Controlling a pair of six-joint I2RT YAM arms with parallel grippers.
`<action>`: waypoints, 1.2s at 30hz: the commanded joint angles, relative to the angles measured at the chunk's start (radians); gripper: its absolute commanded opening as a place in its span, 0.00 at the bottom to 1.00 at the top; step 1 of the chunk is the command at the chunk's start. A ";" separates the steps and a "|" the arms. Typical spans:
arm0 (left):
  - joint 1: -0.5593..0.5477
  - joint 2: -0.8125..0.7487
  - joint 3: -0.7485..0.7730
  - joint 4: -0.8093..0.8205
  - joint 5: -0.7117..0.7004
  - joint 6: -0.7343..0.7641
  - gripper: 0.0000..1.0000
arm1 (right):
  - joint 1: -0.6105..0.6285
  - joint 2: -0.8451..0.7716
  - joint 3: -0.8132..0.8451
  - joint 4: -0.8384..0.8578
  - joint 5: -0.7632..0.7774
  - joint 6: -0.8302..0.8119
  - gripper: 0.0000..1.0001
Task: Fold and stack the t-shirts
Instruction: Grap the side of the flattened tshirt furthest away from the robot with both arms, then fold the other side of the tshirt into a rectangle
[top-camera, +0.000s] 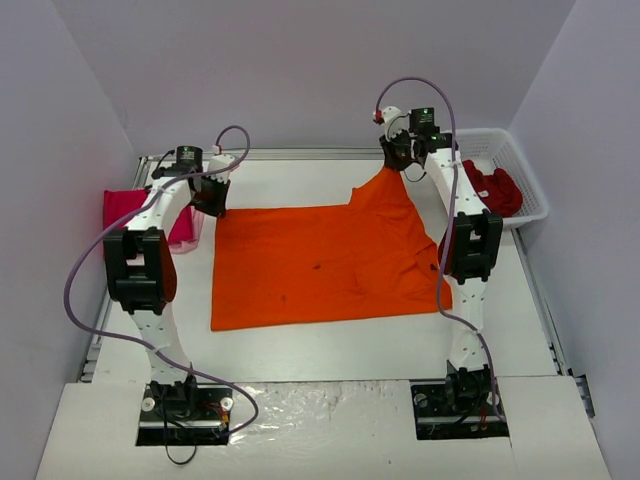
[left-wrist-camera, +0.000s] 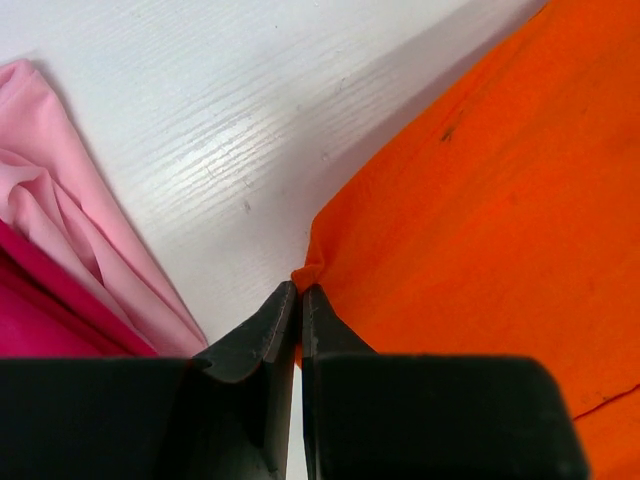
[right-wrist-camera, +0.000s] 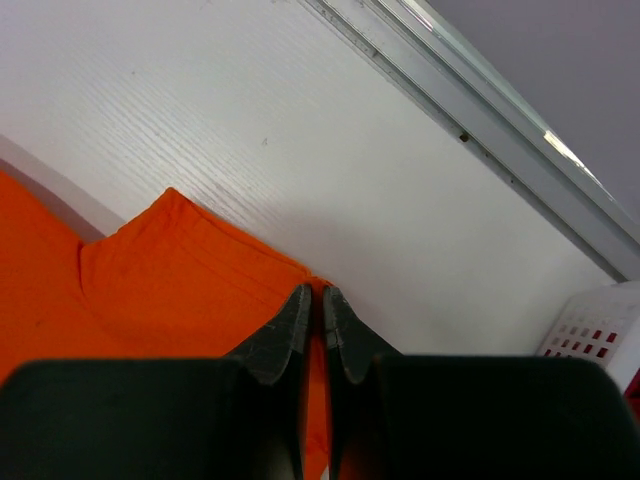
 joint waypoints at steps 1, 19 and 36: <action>0.006 -0.088 -0.016 0.019 -0.005 0.001 0.02 | 0.004 -0.116 -0.047 -0.010 0.010 -0.013 0.00; 0.037 -0.257 -0.180 0.030 0.019 0.029 0.02 | 0.004 -0.390 -0.364 -0.013 0.025 -0.033 0.00; 0.037 -0.378 -0.293 0.038 0.050 0.044 0.02 | -0.011 -0.588 -0.572 -0.014 0.036 -0.036 0.00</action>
